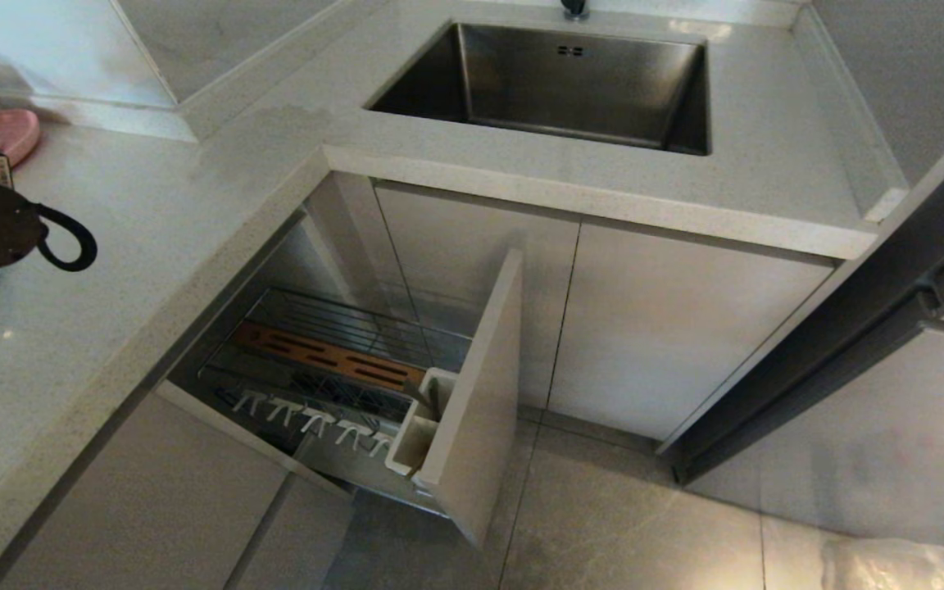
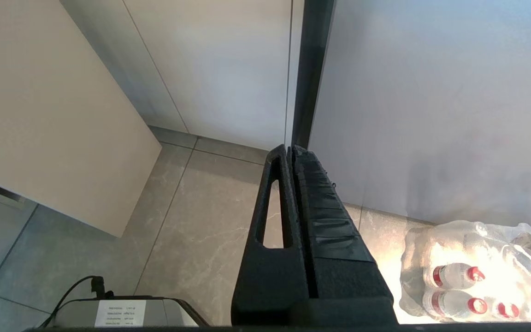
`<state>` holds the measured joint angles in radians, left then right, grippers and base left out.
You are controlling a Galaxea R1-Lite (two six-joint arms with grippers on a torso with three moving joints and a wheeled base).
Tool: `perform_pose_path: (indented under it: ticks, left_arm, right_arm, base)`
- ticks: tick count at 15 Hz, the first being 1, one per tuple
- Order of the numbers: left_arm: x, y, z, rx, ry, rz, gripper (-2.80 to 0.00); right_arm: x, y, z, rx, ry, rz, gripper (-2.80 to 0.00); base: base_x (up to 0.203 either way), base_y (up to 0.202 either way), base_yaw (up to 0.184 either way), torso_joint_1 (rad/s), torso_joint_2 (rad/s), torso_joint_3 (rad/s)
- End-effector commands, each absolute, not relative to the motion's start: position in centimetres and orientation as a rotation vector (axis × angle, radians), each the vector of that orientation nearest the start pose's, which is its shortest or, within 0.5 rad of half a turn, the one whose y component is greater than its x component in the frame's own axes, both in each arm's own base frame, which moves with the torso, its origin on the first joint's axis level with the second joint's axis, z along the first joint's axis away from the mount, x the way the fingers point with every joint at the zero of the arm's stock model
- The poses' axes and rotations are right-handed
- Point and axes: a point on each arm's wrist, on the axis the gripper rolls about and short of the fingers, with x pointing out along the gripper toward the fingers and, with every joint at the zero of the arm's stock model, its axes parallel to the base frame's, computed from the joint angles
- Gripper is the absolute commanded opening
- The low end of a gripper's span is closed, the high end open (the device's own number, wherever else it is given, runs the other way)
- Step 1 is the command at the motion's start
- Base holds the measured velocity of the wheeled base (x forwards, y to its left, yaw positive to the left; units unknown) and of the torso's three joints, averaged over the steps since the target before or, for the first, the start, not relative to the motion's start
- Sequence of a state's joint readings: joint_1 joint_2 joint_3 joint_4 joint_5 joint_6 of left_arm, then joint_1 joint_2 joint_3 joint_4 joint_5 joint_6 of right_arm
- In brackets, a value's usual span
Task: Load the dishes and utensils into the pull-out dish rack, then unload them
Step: Take the fork out of the cupboard
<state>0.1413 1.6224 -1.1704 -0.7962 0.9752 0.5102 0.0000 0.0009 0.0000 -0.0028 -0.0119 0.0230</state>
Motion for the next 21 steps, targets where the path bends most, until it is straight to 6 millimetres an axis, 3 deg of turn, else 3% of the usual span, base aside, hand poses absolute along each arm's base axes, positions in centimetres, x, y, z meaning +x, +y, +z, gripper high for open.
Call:
perform_pose_path:
  ticks: [1, 13, 21]
  left_arm:
    - [29.2, 6.1, 31.8, 0.31, -0.024, 1.17, -2.8]
    - [32.2, 6.5, 29.8, 0.326, 0.047, 1.205, -2.8]
    - [32.4, 6.6, 29.9, 0.322, 0.047, 1.217, -2.8]
  right_arm:
    - [-2.3, 0.0, 7.6, 0.023, -0.002, -0.012, -2.8]
    - [-2.3, 0.0, 7.6, 0.023, -0.002, -0.012, -2.8]
    - [-2.3, 0.0, 7.6, 0.023, -0.002, -0.012, -2.8]
  base:
    - [0.0, 0.0, 0.0, 0.0, 0.0, 0.0]
    - [0.0, 0.0, 0.0, 0.0, 0.0, 0.0]
    - [0.0, 0.0, 0.0, 0.0, 0.0, 0.0]
